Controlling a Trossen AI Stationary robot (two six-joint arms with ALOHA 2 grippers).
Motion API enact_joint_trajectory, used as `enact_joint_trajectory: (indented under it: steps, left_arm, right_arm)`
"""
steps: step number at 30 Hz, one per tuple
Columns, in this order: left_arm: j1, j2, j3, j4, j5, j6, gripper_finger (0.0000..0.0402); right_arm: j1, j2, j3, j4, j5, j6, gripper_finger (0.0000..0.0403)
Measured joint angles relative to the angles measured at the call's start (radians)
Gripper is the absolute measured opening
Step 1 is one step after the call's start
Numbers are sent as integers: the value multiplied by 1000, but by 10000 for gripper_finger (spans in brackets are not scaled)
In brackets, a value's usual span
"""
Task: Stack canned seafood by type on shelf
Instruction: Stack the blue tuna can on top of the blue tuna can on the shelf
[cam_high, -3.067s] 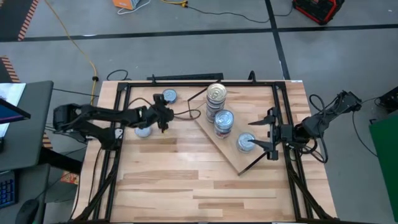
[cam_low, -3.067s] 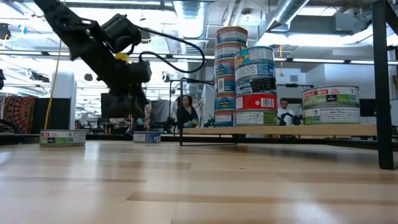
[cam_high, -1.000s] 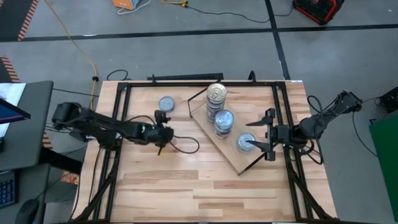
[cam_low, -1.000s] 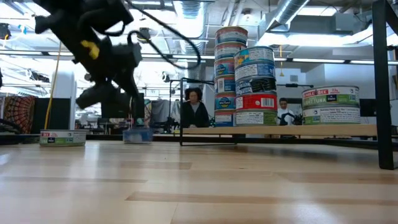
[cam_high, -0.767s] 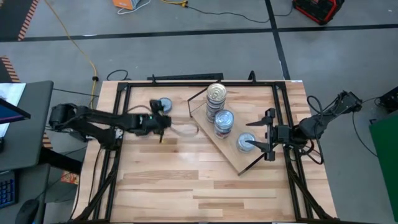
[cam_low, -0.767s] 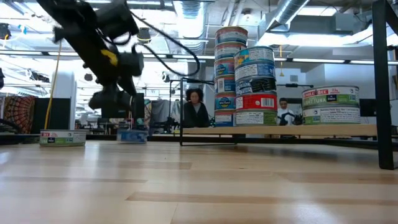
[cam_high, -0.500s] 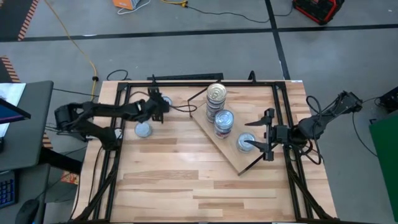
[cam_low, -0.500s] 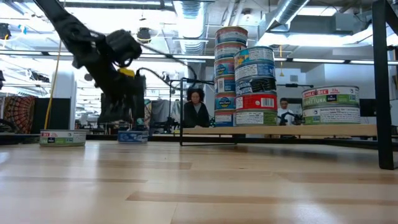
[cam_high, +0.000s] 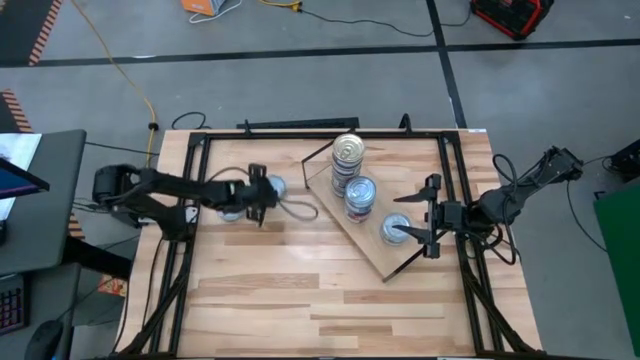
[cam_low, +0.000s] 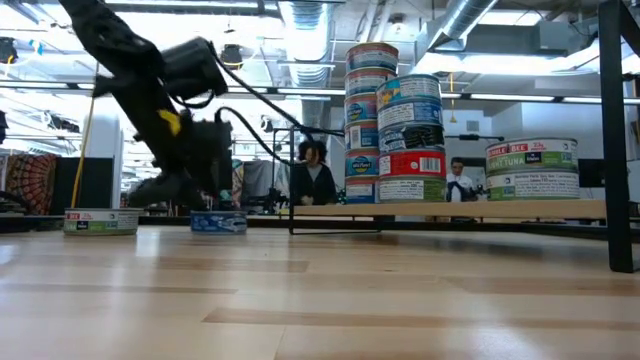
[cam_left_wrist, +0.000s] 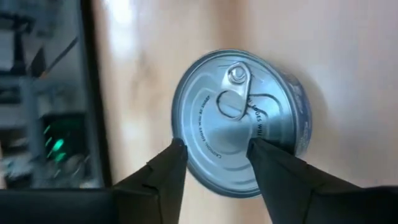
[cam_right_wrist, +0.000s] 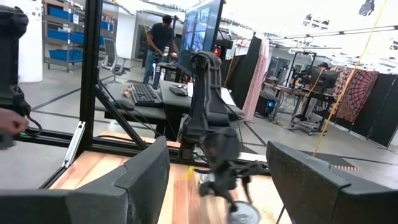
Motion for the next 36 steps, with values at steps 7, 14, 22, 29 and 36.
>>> enact_joint_trajectory:
  steps: [7,14,22,29,36]
  left_arm:
    - [-264,-43,-3,-33,51,-214,141]
    - [-419,-107,65,-106,63,-453,122]
    - [-492,-128,117,-153,37,-506,121]
    - [-571,-17,122,-152,19,-530,121]
    - [-599,34,130,-162,72,-551,121]
  right_arm:
    - [0,0,0,2,0,9,295]
    - [0,0,0,3,0,11,295]
    - [0,0,0,4,0,10,295]
    - [0,0,0,4,0,8,295]
    - [0,0,0,4,0,8,295]
